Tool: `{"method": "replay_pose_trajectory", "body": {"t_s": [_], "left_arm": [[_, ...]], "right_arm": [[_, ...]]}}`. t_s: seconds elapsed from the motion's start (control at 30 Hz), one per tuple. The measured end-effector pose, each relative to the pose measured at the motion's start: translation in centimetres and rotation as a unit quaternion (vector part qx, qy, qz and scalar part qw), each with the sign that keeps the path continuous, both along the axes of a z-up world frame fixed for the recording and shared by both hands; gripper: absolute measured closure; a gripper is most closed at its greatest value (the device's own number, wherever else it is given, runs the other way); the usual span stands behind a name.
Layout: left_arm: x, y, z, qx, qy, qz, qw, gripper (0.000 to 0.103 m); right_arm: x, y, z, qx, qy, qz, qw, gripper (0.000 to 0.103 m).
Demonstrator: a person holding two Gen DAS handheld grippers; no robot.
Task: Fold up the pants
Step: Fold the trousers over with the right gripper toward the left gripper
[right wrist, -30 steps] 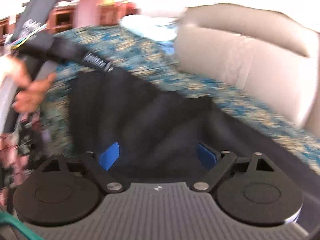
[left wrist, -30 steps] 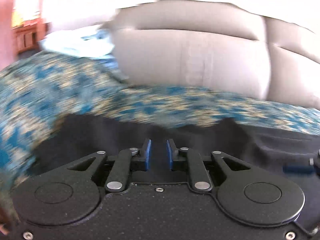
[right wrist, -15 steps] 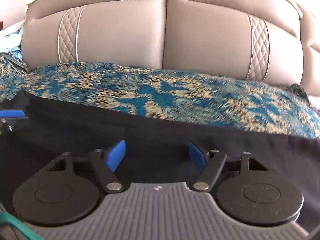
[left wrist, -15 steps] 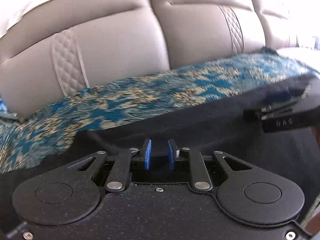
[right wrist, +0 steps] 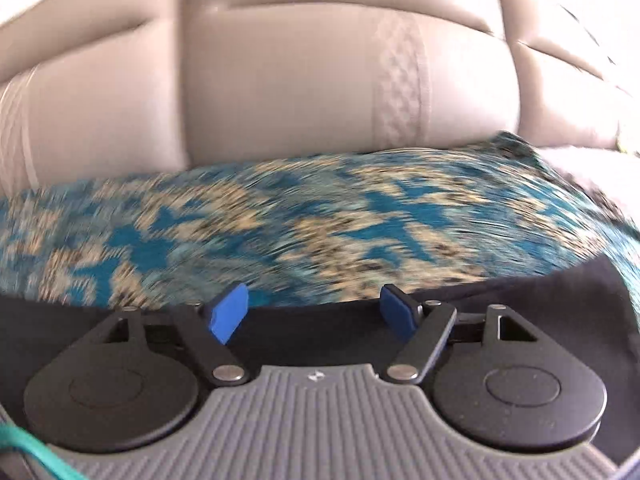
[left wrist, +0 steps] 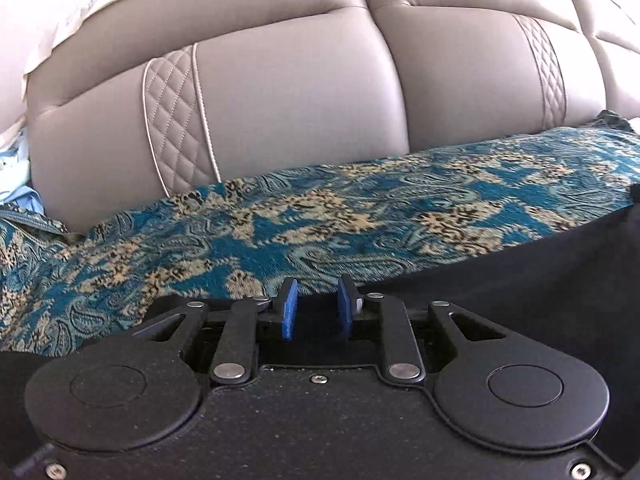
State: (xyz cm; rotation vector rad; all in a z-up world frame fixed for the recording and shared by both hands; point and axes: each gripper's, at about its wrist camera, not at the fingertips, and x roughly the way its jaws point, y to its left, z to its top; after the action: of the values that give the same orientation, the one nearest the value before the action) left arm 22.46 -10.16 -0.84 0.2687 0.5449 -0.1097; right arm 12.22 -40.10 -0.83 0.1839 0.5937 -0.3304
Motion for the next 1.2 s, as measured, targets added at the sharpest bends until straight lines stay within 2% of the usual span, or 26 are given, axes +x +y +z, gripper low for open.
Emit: {"method": "replay_pose_trajectory", "body": {"t_s": [0.1,0.2,0.33,0.43,0.5,0.57,0.7,0.77,0.8,0.87,1.07,1.13,1.2], "left_arm": [[0.6,-0.4,0.1,0.015,-0.003,0.01,0.9998,0.078],[0.2,-0.4,0.8,0.014,0.003,0.024,0.9996,0.068],[-2.8,0.7,1.8,-0.022,0.018,0.002,0.9996,0.059],[-5.3,1.5,1.7,-0.007,0.023,-0.005,0.9997,0.058],[-6.6,2.4,1.5,0.002,0.027,-0.001,0.9996,0.056],[-7.6,3.6,1.4,0.001,0.029,0.012,0.9995,0.055],[-7.8,6.6,1.2,-0.021,0.034,0.05,0.9979,0.051],[-7.5,7.7,1.4,-0.034,0.039,0.066,0.9965,0.049],[-7.2,8.0,1.5,-0.036,0.041,0.074,0.9958,0.048],[-6.7,8.5,1.6,-0.039,0.042,0.082,0.9949,0.045],[-5.3,9.1,1.5,-0.064,0.048,0.098,0.9919,0.045],[-4.7,9.1,1.4,-0.068,0.048,0.1,0.9915,0.044],[-4.5,9.0,1.3,-0.067,0.047,0.099,0.9917,0.044]], "right_arm": [[-2.1,-2.6,0.9,0.041,-0.031,-0.029,0.998,0.02],[-4.3,-4.8,1.7,0.046,-0.047,-0.058,0.996,0.015],[-7.9,-8.5,2.1,0.065,-0.046,-0.102,0.992,0.012],[-11.4,-11.9,1.8,0.109,-0.037,-0.15,0.982,0.011],[-14.2,-14.1,1.3,0.15,-0.032,-0.192,0.969,0.011],[-17.1,-16.2,0.5,0.201,-0.034,-0.238,0.95,0.011],[-22.3,-19.5,-2.1,0.312,-0.078,-0.314,0.893,0.009],[-23.4,-20.5,-3.4,0.356,-0.083,-0.326,0.872,0.009],[-23.4,-20.8,-4.0,0.371,-0.083,-0.327,0.865,0.009],[-23.2,-20.8,-4.5,0.387,-0.082,-0.316,0.863,0.008],[-21.8,-19.3,-4.8,0.384,-0.066,-0.299,0.871,0.008],[-22.3,-19.0,-4.7,0.402,-0.084,-0.282,0.867,0.008],[-22.8,-19.1,-5.0,0.43,-0.114,-0.26,0.857,0.008]]}}
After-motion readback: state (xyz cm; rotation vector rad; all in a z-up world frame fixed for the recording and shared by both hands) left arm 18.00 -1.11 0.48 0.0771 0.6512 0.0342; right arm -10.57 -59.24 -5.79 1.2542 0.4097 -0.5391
